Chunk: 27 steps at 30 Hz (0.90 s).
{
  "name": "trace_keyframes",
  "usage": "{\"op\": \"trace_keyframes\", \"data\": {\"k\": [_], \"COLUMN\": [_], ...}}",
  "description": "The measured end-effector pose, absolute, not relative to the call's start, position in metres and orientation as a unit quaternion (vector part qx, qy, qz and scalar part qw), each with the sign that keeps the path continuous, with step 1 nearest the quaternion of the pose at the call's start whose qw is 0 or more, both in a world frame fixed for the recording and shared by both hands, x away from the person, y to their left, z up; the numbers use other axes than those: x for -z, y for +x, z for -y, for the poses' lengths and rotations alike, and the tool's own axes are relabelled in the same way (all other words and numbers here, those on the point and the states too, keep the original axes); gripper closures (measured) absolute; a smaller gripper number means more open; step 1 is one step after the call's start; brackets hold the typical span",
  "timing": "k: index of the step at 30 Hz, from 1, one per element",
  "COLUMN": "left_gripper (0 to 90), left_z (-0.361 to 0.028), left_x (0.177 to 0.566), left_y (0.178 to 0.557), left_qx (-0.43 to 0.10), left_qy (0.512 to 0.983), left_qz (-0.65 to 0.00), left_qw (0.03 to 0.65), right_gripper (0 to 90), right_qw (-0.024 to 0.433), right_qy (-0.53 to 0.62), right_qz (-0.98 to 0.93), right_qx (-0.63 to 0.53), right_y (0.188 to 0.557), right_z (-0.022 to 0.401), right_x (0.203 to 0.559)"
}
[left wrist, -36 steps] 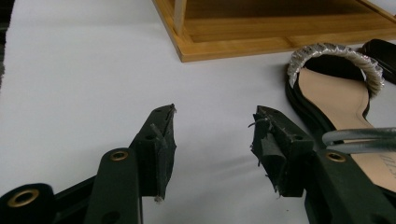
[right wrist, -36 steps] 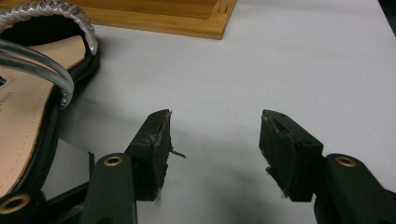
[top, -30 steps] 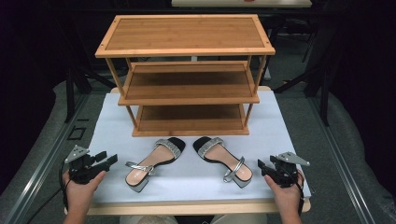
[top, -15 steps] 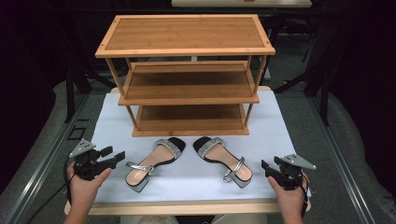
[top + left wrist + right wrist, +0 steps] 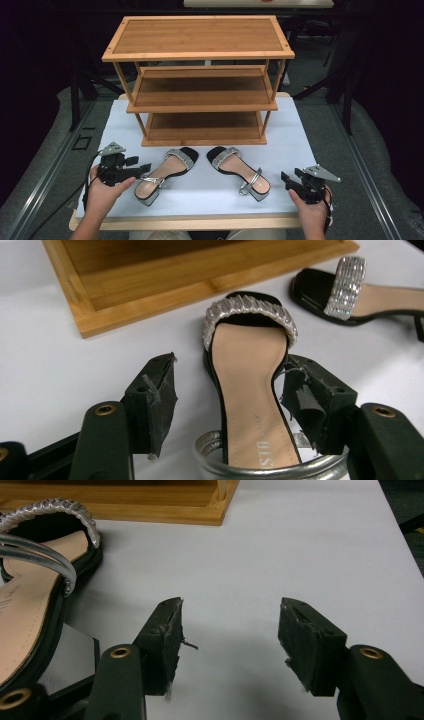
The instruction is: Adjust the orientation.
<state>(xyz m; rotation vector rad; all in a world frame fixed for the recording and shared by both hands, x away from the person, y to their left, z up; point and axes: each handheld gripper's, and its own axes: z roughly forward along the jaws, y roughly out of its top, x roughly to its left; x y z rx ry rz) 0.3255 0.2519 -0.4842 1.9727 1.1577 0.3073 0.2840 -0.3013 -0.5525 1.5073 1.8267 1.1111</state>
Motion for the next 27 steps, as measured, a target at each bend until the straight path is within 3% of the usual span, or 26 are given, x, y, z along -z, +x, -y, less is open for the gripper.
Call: {"op": "trace_keyframes", "data": {"k": [9, 27], "left_gripper": [42.0, 28.8], "left_z": [-0.236, -0.205], "left_x": [0.487, 0.478], "left_y": [0.332, 0.345], "left_qx": [-0.074, -0.048], "left_qy": [0.811, 0.852], "left_qz": [-0.456, -0.454], "left_qw": [0.36, 0.255], "right_gripper": [42.4, 42.2], "right_qw": [0.259, 0.25], "right_qy": [0.557, 0.563], "right_qz": [-0.672, -0.666], "right_qx": [-0.413, -0.42], "right_y": [0.284, 0.285], "right_z": [0.302, 0.304], "right_x": [0.552, 0.553]}}
